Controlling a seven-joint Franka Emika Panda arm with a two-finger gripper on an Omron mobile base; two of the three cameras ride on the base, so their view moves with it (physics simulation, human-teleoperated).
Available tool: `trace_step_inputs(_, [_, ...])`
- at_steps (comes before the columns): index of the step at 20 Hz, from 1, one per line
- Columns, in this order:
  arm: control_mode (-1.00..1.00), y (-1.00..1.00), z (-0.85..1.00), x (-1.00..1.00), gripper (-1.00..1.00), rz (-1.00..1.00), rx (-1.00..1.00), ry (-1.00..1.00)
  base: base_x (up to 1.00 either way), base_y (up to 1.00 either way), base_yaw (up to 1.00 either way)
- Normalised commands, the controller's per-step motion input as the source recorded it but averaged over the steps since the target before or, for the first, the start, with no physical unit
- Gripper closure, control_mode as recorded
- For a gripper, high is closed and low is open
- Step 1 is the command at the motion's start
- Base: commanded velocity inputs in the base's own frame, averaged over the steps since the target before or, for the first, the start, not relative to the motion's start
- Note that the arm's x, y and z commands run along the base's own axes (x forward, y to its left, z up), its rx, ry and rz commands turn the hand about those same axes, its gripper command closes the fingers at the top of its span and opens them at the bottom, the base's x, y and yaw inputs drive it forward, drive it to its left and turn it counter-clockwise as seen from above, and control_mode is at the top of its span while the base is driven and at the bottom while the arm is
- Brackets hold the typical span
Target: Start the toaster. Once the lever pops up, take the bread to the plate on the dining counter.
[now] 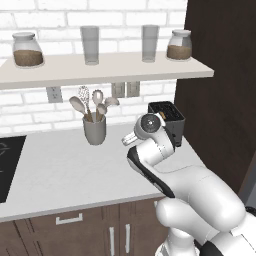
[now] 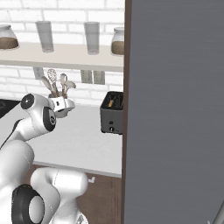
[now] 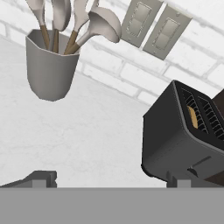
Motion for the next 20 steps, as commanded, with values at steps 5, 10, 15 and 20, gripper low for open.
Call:
trace_step_inputs(5, [-1.00,0.00,0.00,0.00,-1.00,0.00,0.00,0.00,0.00,0.00,0.00])
trace_step_inputs(10, [-1.00,0.00,0.00,0.00,-1.00,0.00,0.00,0.00,0.00,0.00,0.00])
trace_step_inputs(15, [-1.00,0.00,0.00,0.00,-1.00,0.00,0.00,0.00,0.00,0.00,0.00])
trace_step_inputs(20, [-1.00,0.00,0.00,0.00,-1.00,0.00,0.00,0.00,0.00,0.00,0.00])
